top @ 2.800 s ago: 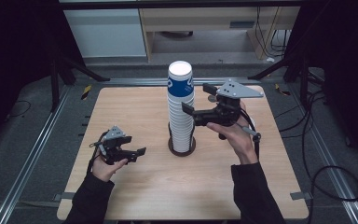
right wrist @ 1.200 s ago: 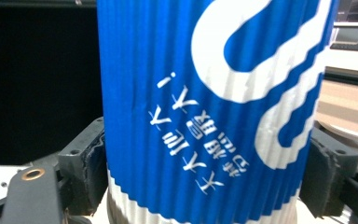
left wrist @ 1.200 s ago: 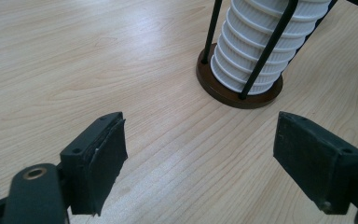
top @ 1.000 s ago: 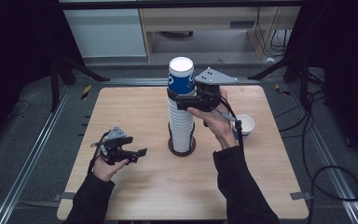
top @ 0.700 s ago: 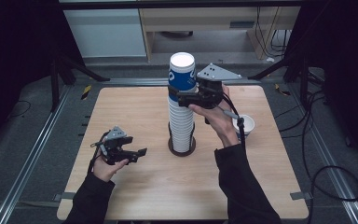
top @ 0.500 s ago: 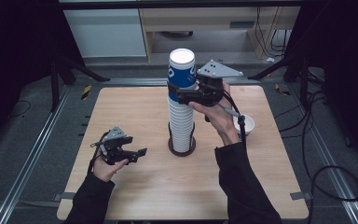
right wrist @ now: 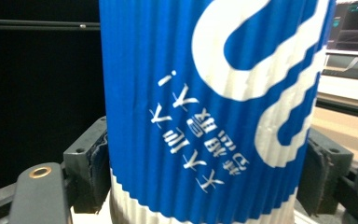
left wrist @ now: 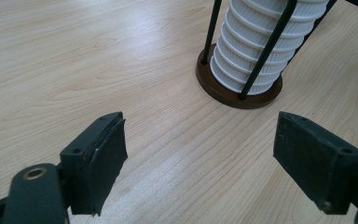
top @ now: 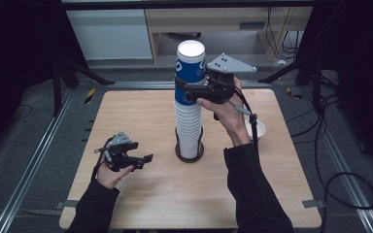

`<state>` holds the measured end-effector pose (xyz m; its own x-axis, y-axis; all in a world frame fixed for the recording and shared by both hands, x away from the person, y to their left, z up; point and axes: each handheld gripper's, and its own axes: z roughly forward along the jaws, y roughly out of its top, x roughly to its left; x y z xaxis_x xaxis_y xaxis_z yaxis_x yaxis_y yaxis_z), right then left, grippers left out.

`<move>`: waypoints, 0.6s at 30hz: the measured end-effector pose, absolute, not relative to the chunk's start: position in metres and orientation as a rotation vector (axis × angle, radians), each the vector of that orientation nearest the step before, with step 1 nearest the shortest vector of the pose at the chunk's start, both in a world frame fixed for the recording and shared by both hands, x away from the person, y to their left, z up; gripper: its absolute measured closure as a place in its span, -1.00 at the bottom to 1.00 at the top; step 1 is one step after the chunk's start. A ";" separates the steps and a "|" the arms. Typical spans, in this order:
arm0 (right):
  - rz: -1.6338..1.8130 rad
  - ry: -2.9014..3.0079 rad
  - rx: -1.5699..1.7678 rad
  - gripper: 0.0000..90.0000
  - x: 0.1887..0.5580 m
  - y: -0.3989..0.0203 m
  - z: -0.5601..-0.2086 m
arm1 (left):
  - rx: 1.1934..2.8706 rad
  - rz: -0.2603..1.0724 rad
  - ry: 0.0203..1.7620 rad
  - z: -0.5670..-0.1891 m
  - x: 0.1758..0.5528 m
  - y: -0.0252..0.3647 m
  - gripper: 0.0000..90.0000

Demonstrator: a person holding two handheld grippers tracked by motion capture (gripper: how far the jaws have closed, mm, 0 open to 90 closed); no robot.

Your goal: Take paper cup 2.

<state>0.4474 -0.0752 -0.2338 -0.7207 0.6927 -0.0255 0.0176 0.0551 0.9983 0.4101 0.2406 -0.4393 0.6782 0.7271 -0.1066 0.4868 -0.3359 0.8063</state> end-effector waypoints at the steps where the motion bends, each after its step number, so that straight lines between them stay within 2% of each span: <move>1: 1.722 1.823 0.707 -0.54 0.447 -0.076 -0.232 | 2.004 0.343 0.939 -0.439 0.410 0.241 -0.63; 18: 1.710 1.761 0.679 -0.54 0.429 -0.101 -0.219 | 2.001 0.350 0.933 -0.437 0.409 0.242 -0.63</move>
